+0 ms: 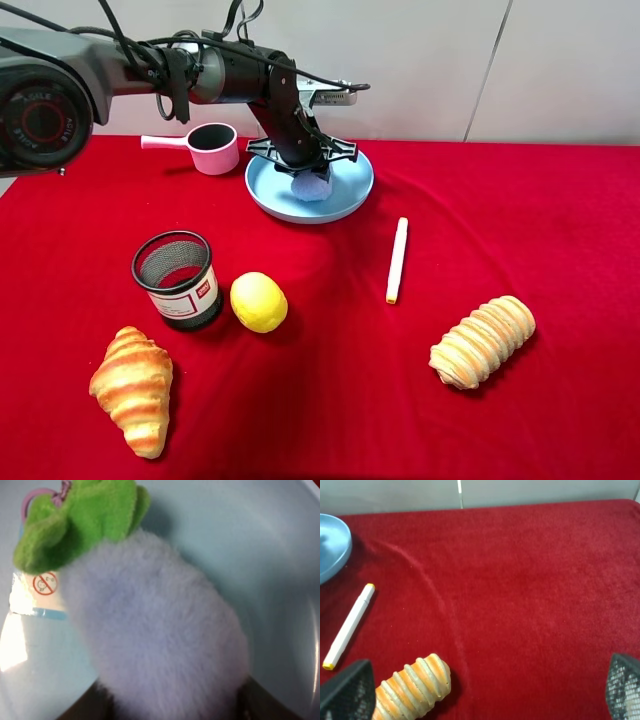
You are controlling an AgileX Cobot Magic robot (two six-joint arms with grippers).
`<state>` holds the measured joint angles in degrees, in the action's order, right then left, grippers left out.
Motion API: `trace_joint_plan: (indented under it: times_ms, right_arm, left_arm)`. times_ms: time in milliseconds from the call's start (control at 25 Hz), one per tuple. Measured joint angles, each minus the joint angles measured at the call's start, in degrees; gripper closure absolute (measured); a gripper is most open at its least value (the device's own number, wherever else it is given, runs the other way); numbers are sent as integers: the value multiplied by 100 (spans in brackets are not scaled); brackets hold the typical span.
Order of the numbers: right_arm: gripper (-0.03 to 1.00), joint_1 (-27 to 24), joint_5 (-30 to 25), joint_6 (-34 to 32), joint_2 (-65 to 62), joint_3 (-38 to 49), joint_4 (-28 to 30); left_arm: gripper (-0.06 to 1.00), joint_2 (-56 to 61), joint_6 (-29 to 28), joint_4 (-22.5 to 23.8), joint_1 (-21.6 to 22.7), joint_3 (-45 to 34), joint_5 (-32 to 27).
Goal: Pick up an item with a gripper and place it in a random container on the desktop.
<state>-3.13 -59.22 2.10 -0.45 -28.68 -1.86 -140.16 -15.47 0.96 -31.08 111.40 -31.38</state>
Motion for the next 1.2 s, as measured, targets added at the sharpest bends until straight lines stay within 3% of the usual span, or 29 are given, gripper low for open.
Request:
trace_joint_plan:
  times_ms: [160,400,480,1000,1200]
  right_arm:
    - [28,0,0,0,0,0,0]
    - [28,0,0,0,0,0,0]
    - [28,0,0,0,0,0,0]
    - [28,0,0,0,0,0,0]
    - [28,0,0,0,0,0,0]
  left_arm:
    - [54,0,-6,0,0,0,78]
    - [7,0,-23,0,0,0,417]
    - [0,0,-23,0,0,0,463]
    - [-5,178,62,-126,0,0,441]
    - [-5,485,258,-128,0,0,123]
